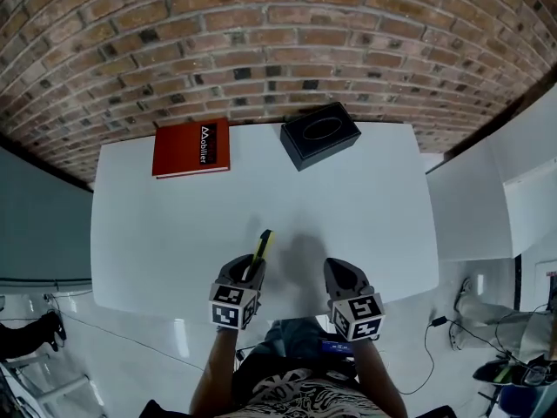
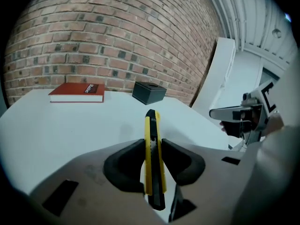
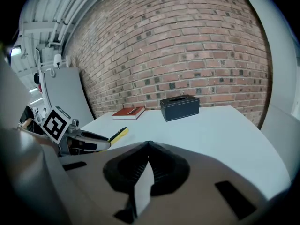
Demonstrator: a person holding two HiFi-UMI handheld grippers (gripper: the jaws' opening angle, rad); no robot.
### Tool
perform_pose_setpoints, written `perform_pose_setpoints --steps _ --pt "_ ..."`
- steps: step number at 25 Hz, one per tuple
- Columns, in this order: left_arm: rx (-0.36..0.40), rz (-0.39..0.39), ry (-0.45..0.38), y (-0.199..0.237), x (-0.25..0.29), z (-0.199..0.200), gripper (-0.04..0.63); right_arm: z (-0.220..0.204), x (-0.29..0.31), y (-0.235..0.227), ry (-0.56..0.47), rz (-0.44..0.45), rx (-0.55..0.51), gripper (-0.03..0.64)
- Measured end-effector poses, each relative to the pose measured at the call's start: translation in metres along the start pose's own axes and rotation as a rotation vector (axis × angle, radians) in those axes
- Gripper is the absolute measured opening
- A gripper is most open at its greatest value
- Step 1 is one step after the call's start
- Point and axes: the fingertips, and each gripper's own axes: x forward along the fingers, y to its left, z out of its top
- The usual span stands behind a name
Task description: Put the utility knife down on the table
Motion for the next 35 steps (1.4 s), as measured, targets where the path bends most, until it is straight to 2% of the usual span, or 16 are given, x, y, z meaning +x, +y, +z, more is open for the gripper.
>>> perform_pose_setpoints --steps 9,17,24,35 --pt "0.077 0.016 0.129 0.003 0.027 -0.022 0.117 -0.007 0.012 -0.013 0.03 0.003 0.018 0.0" --pt "0.11 0.028 0.219 0.009 0.045 -0.036 0.117 -0.016 0.026 -0.021 0.066 0.009 0.037 0.001" --pt "0.132 0.024 0.25 0.01 0.05 -0.048 0.117 -0.014 0.035 -0.025 0.077 0.017 0.037 0.0" --pt "0.141 0.017 0.248 0.007 0.052 -0.049 0.118 -0.013 0.035 -0.018 0.086 0.028 0.03 0.0"
